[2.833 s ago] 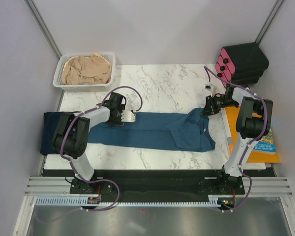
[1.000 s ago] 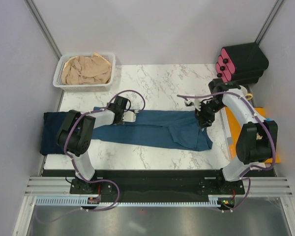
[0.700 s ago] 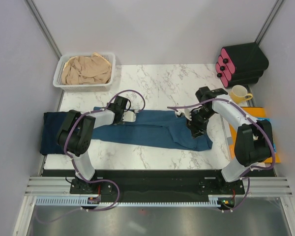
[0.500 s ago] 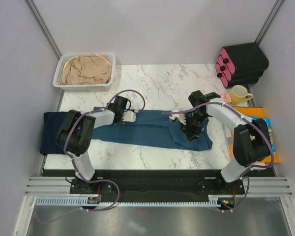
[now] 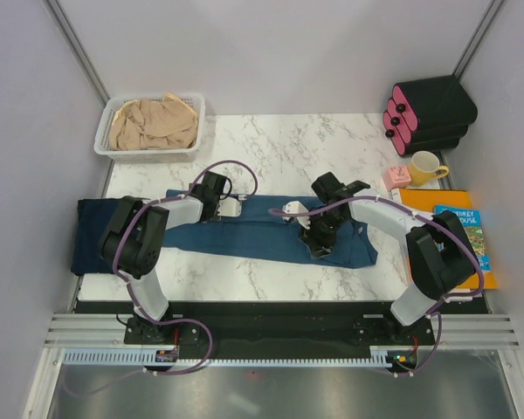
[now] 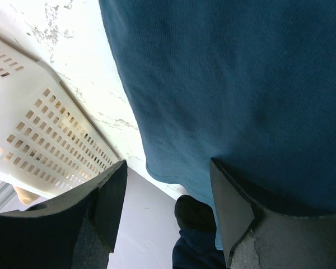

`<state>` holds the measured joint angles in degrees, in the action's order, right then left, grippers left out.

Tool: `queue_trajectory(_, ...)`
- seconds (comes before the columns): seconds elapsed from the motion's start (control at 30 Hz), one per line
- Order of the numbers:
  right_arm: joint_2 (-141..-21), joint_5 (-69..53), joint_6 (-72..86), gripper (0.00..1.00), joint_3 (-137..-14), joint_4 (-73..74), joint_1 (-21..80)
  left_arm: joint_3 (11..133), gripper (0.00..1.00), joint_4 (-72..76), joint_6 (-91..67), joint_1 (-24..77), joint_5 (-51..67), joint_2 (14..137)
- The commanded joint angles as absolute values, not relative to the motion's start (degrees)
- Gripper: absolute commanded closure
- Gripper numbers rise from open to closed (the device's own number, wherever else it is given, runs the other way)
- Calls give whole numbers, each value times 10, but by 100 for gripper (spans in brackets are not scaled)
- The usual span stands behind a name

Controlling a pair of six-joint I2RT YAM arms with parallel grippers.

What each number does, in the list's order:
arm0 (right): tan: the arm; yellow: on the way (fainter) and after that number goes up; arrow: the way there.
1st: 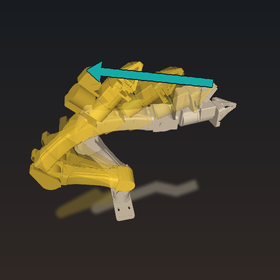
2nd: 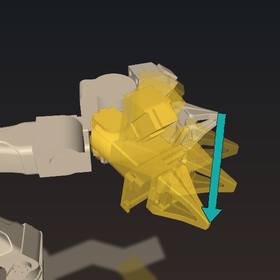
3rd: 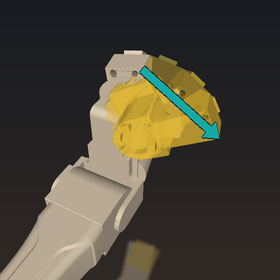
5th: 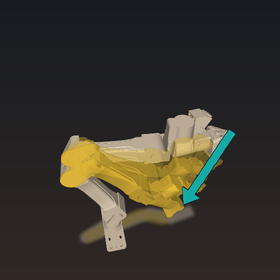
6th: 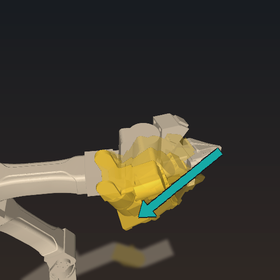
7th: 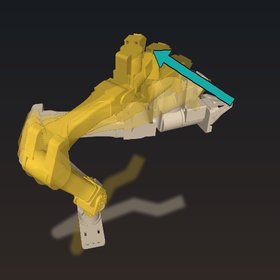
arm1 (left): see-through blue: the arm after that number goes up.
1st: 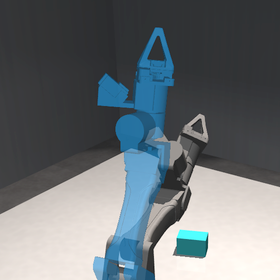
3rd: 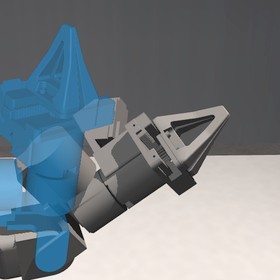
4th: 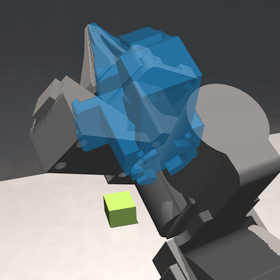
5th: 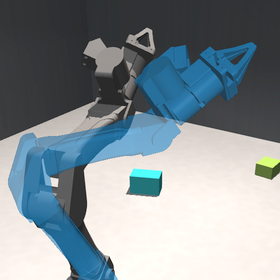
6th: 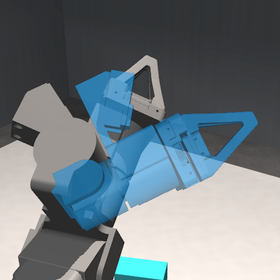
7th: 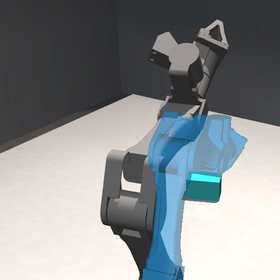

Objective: Fold and stack the t-shirts
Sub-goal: Fold the other side of the tshirt into a rectangle

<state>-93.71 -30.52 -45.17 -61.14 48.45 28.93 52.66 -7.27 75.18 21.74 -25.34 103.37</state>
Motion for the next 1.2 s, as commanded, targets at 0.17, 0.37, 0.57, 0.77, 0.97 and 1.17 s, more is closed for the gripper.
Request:
queue_trajectory(0.17,-911,-245,-367,50,-583,378,326,477,31,-167,698,215,-166,1063)
queue_trajectory(0.37,-891,-193,-377,50,-562,360,327,468,31,-167,697,215,-166,1056)
queue_trajectory(0.57,-885,-164,-370,53,-545,338,333,469,31,-167,694,216,-166,1055)
queue_trajectory(0.77,-886,-163,-366,86,-541,333,338,471,32,-166,697,216,-166,1055)
queue_trajectory(0.97,-885,-231,-368,100,-570,368,340,475,32,-167,697,217,-168,1063)
queue_trajectory(1.17,-885,-280,-387,100,-606,422,349,482,32,-166,697,218,-170,1069)
